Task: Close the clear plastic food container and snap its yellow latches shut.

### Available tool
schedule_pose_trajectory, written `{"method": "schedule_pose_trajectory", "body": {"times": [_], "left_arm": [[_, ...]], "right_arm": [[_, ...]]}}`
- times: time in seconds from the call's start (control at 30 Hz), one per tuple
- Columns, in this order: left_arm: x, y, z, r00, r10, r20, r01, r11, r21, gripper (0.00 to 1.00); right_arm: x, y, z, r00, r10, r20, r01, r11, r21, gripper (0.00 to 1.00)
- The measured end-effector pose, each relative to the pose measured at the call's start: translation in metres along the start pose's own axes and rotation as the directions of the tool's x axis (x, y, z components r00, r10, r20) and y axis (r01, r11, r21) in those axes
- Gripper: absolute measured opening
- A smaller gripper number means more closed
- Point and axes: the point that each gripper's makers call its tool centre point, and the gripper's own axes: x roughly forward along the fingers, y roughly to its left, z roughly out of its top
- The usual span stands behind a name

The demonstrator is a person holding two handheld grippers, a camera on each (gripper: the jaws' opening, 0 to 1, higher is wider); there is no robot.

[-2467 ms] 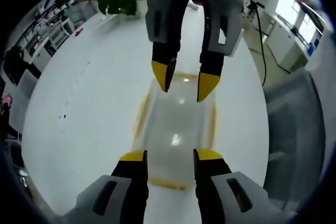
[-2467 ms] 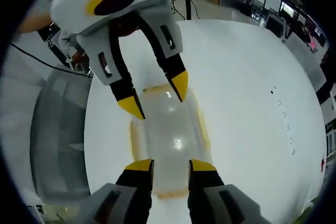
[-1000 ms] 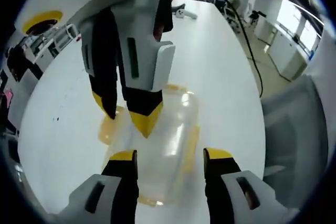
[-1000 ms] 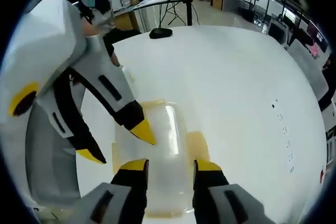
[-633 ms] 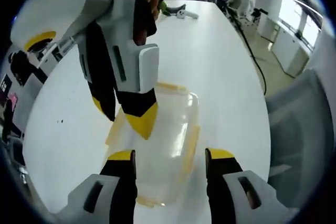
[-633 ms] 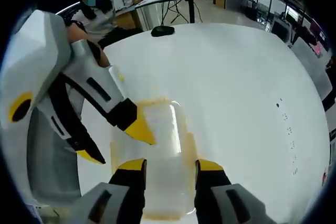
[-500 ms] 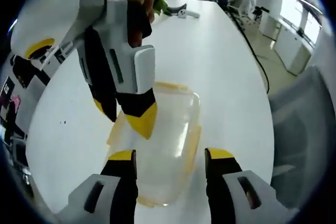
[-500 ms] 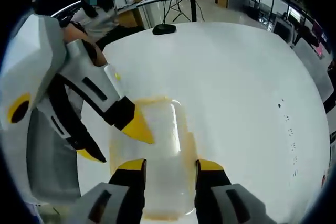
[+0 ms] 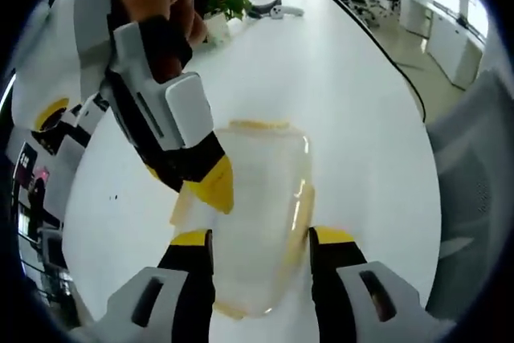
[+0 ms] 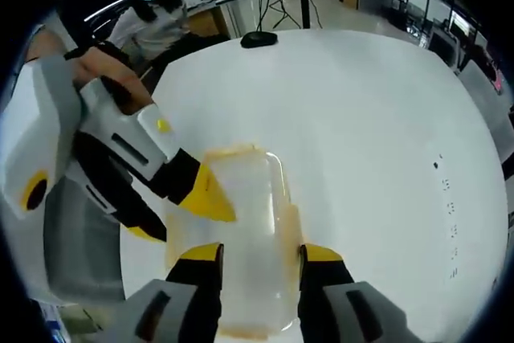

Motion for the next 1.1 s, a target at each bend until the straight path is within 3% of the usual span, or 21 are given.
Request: {"method": "schedule_pose_trajectory", "body": {"times": [0.3, 0.63, 0.67, 0.7, 0.77, 1.1], "left_arm": [[0.001, 0.001, 0.000, 1.000, 0.017, -0.011, -0.017, 1.000, -0.003, 0.44], [0.002, 0.003, -0.001, 0.999, 0.031, -0.016, -0.031, 0.999, -0.011, 0.41], [0.001, 0.008, -0.001, 0.998, 0.055, -0.024, -0.055, 0.998, -0.003, 0.39], [0.001, 0.003, 0.003, 1.000, 0.028, -0.008, -0.028, 1.000, 0.008, 0.39], [-0.002, 0.003, 0.002, 0.999, 0.035, -0.032, -0.035, 0.999, 0.003, 0.39], [0.000, 0.002, 0.000, 0.999, 0.032, -0.011, -0.032, 0.999, 0.002, 0.39]], "right_arm": [[0.000, -0.001, 0.000, 1.000, 0.024, -0.013, -0.024, 1.000, -0.005, 0.34], [0.004, 0.000, 0.001, 0.994, 0.068, -0.090, -0.069, 0.998, -0.011, 0.32], [0.005, 0.001, 0.000, 0.991, 0.076, -0.107, -0.076, 0.997, -0.004, 0.31], [0.008, 0.013, -0.002, 0.984, 0.137, -0.117, -0.136, 0.990, 0.023, 0.30], [0.010, 0.006, -0.005, 0.984, 0.118, -0.133, -0.120, 0.993, -0.007, 0.30], [0.007, 0.002, -0.002, 0.985, 0.116, -0.129, -0.117, 0.993, -0.006, 0.31]]}}
